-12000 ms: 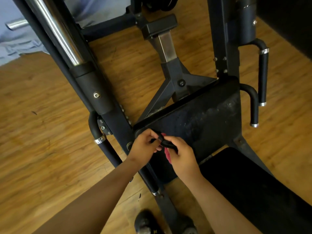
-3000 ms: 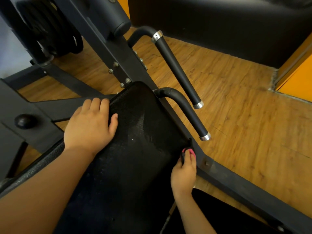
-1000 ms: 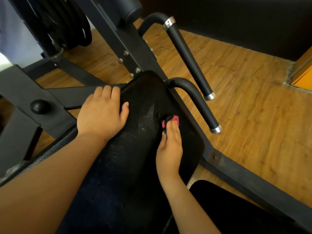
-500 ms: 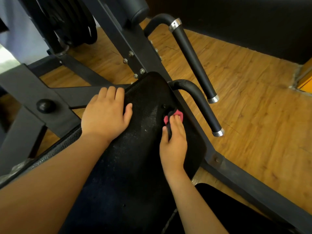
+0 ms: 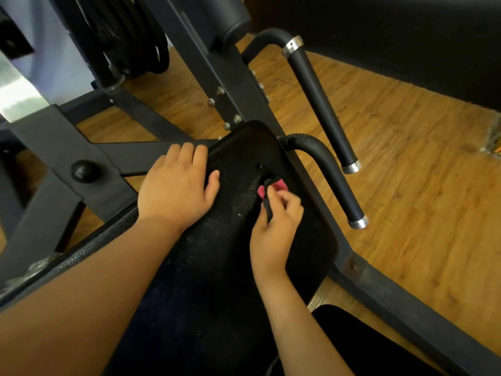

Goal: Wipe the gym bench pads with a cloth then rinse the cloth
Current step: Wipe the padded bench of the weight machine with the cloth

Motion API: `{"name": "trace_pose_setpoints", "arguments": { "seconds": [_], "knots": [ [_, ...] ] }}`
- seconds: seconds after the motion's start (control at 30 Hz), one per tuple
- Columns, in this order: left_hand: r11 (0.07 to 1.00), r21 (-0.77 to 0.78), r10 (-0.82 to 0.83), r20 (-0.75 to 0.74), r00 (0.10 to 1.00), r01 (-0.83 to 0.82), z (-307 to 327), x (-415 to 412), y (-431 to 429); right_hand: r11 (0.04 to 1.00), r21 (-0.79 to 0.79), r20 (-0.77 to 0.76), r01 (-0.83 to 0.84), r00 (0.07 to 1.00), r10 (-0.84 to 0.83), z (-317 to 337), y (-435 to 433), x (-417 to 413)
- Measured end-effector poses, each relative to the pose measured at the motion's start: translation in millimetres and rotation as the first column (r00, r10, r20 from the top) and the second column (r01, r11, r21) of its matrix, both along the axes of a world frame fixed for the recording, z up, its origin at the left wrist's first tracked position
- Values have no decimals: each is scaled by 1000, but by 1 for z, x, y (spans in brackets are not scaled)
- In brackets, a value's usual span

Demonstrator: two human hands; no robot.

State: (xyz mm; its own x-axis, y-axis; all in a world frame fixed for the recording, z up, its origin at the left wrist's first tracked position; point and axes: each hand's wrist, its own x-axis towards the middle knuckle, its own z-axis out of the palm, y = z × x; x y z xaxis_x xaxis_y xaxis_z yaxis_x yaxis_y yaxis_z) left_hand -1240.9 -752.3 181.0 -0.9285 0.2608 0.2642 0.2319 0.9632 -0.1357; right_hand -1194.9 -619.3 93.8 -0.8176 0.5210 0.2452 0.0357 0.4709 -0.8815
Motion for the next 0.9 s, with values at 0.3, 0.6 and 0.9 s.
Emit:
{"name": "trace_pose_setpoints", "arguments": {
  "seconds": [0.3, 0.6, 0.9],
  "knots": [
    [1000, -1, 7, -3, 1000, -7, 0, -1, 0, 997, 43, -45, -70, 996, 72, 8, 4, -9],
    [1000, 6, 10, -11, 1000, -10, 0, -1, 0, 979, 83, -84, -187, 977, 194, 8, -17, 15],
    [1000, 7, 2, -8, 1000, -2, 0, -1, 0, 978, 136, -55, -159, 984, 168, 12, -32, 21]
  ]
}}
